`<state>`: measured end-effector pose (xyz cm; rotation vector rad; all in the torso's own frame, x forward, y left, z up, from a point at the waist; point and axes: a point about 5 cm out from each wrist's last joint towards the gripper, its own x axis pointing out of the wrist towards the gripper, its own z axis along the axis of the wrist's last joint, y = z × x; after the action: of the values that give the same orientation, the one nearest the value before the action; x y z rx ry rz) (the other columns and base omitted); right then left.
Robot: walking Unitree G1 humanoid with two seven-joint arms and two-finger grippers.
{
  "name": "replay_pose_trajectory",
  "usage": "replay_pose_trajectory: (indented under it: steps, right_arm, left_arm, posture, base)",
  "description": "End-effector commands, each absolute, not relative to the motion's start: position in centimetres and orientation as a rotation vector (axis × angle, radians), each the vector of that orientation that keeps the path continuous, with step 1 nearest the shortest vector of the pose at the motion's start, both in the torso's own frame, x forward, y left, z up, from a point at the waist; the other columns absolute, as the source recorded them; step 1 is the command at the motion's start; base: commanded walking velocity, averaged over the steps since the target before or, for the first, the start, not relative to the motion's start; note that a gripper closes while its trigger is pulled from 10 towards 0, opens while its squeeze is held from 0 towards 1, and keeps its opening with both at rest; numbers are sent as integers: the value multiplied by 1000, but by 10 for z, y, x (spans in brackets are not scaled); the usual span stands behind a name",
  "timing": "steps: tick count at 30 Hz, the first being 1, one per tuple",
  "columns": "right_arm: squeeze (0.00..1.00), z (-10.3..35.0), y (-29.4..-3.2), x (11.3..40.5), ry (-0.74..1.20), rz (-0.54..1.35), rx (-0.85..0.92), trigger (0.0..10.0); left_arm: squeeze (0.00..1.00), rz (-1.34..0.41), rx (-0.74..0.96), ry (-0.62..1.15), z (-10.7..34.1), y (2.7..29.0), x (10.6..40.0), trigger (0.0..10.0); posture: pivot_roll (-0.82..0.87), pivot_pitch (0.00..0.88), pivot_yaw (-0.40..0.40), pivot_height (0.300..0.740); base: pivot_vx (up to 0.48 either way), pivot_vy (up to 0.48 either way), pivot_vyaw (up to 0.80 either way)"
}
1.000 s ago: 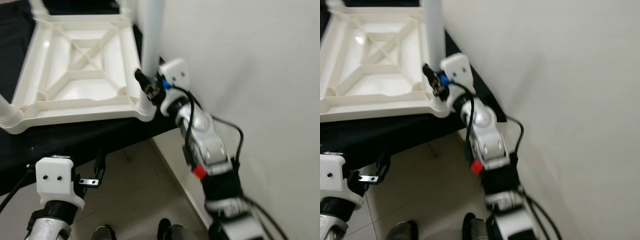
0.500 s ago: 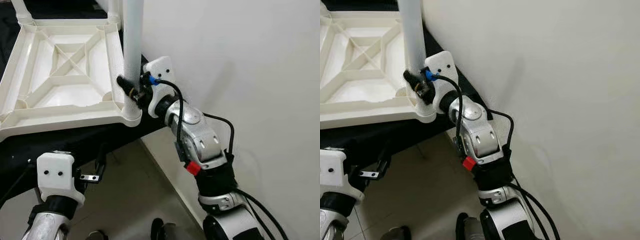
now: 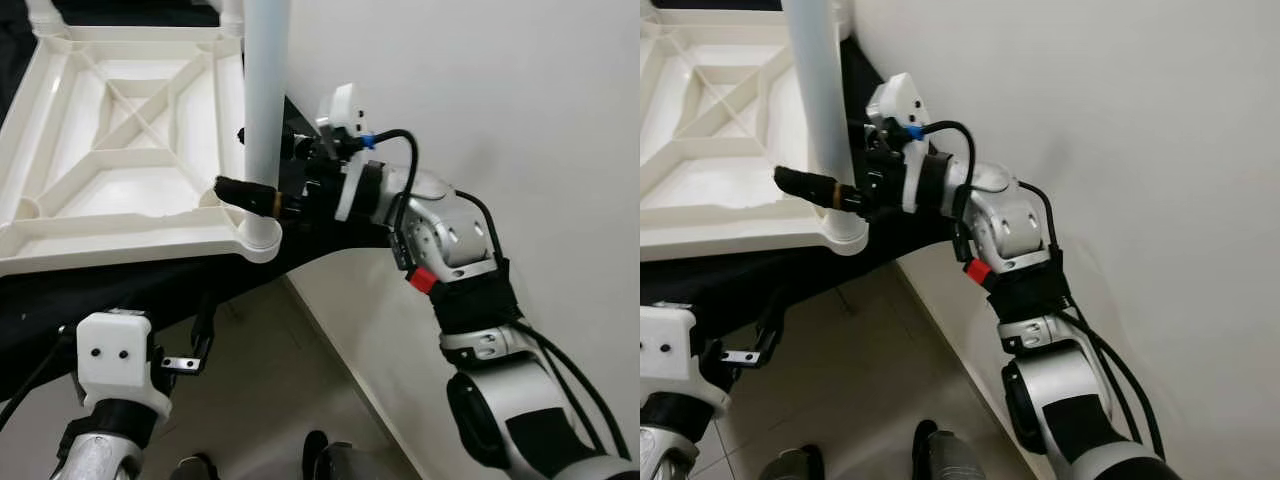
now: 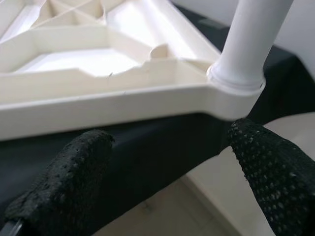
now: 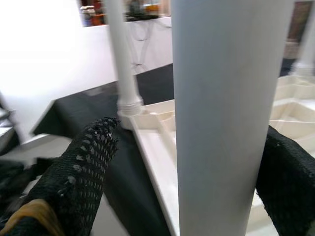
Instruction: Building children table
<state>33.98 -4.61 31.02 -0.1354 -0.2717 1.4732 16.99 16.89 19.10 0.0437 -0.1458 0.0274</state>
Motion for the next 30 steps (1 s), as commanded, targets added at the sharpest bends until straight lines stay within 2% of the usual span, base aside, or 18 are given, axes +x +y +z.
replay_pose_trajectory:
  steps: [1, 3, 4, 8, 9, 10, 23, 25, 26, 27, 28, 30]
  right_arm:
    - [1000, 312, -41, 335, -292, 1551, -142, 10000]
    - [1000, 313, -42, 335, -291, 1569, -139, 10000]
    - [0, 317, -44, 335, -294, 1606, -136, 10000]
    - [0, 324, -45, 338, -326, 1640, -143, 10000]
    - [0, 326, -44, 339, -331, 1650, -142, 4353]
    - [0, 326, -43, 340, -333, 1662, -141, 0]
    - [0, 317, -44, 345, -331, 1643, -166, 0]
    - [0, 296, -45, 352, -244, 1327, -92, 0]
    - [0, 296, -45, 352, -244, 1327, -92, 0]
    - [0, 278, -48, 358, -181, 1055, -101, 0]
    - [0, 258, -67, 359, -159, 561, -72, 0]
    - [0, 258, -67, 359, -159, 561, -72, 0]
  left_arm:
    - [0, 30, 44, -132, 190, 168, 167, 10000]
    - [0, 30, 45, -132, 190, 168, 166, 10000]
    - [0, 32, 46, -131, 190, 169, 166, 10000]
    - [0, 32, 47, -129, 190, 169, 166, 10000]
    - [0, 31, 47, -128, 190, 169, 166, 10000]
    - [0, 31, 48, -128, 190, 169, 166, 10000]
    - [0, 29, 49, -129, 190, 169, 166, 10000]
    - [0, 30, 48, -123, 188, 169, 165, 10000]
    - [0, 30, 48, -123, 188, 169, 165, 10000]
    - [0, 30, 47, -122, 188, 169, 165, 10000]
    - [0, 31, 48, -121, 188, 170, 165, 10000]
    - [0, 31, 48, -121, 188, 170, 165, 10000]
  posture:
    - [154, 303, -145, 740]
    - [154, 303, -145, 740]
    - [157, 305, -143, 740]
    - [156, 306, -142, 740]
    - [157, 307, -141, 740]
    - [158, 307, -140, 740]
    - [140, 298, -138, 740]
    - [132, 298, -144, 740]
    - [132, 298, -144, 740]
    - [132, 298, -144, 740]
    - [123, 314, -147, 740]
    - [123, 314, -147, 740]
  base:
    - [0, 0, 0]
    - [0, 0, 0]
    - [0, 0, 0]
    - [0, 0, 0]
    - [0, 0, 0]
    - [0, 0, 0]
    - [0, 0, 0]
    - [0, 0, 0]
    - [0, 0, 0]
    - [0, 0, 0]
    - [0, 0, 0]
    - [0, 0, 0]
